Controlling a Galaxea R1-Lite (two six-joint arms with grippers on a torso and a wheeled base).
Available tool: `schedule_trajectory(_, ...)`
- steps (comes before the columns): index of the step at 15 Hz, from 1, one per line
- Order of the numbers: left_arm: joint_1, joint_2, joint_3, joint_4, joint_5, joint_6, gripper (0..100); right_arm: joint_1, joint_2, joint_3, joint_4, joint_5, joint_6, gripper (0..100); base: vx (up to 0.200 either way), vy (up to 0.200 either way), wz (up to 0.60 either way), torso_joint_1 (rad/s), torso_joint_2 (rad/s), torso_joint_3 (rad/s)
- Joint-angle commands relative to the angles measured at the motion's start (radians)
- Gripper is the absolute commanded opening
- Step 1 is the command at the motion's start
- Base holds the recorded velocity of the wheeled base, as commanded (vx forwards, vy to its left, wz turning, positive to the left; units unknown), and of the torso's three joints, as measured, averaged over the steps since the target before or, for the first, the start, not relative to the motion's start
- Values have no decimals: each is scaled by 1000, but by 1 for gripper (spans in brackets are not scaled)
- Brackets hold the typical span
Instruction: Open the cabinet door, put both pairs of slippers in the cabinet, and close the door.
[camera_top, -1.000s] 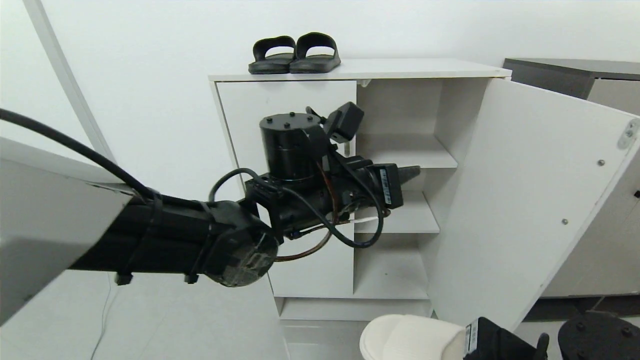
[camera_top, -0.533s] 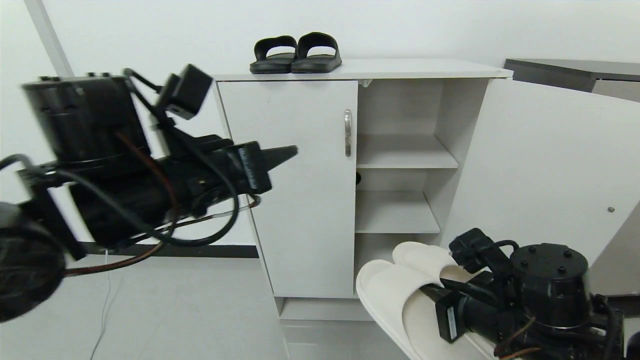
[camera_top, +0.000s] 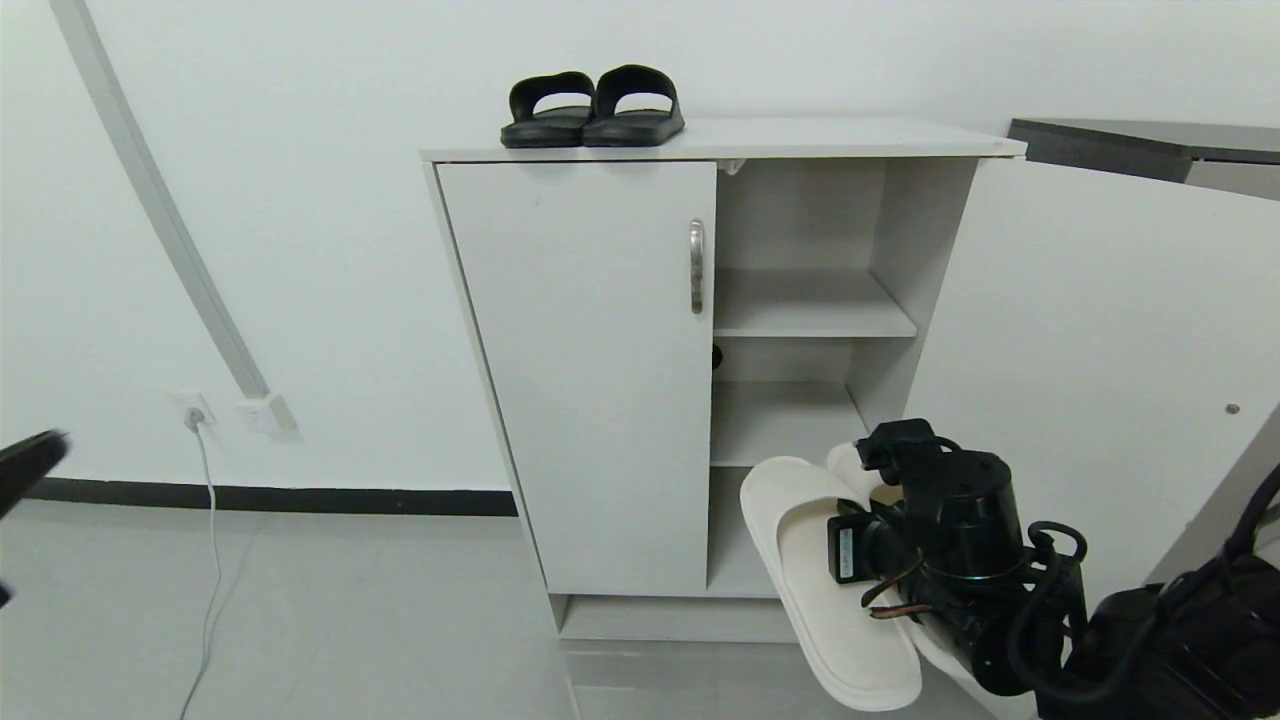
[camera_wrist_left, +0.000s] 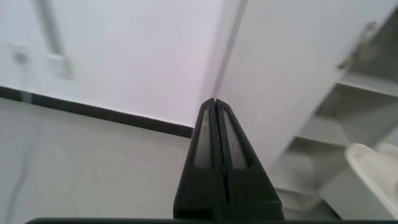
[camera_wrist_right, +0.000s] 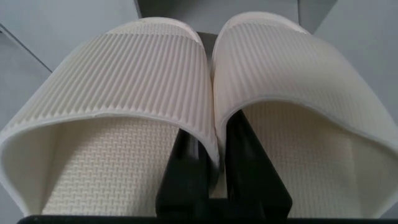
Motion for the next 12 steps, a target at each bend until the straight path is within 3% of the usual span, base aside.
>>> schedule_trajectory(1, 201, -461, 201, 181, 57, 76, 0, 0, 21, 10, -13, -3, -5, 0, 0, 0, 0, 0, 0, 0)
schedule_trajectory(2, 222, -562, 240, 226, 60, 109, 0, 1, 20, 18, -21, -3, -7, 0, 0, 0, 0, 0, 0, 0)
schedule_trajectory(4, 277, -686, 290, 313, 67, 126, 0, 1, 20, 21, -21, -3, -7, 0, 0, 0, 0, 0, 0, 0)
schedule_trajectory(6, 263, -720, 332, 310, 49, 132, 0, 1, 18, 25, -23, -3, -7, 0, 0, 0, 0, 0, 0, 0)
schedule_trajectory(8, 260, -720, 412, 270, -34, 158, 0, 1, 17, 28, -23, -3, -7, 0, 0, 0, 0, 0, 0, 0)
schedule_trajectory(9, 260, -720, 465, 203, -77, 174, 0, 1, 17, 30, -26, -3, -7, 0, 0, 0, 0, 0, 0, 0)
schedule_trajectory(10, 260, -720, 504, 157, -118, 204, 0, 1, 18, 33, -32, -3, -7, 0, 0, 0, 0, 0, 0, 0)
schedule_trajectory(12, 260, -720, 504, 167, -190, 208, 0, 3, 18, 33, -36, -3, -7, 0, 0, 0, 0, 0, 0, 0)
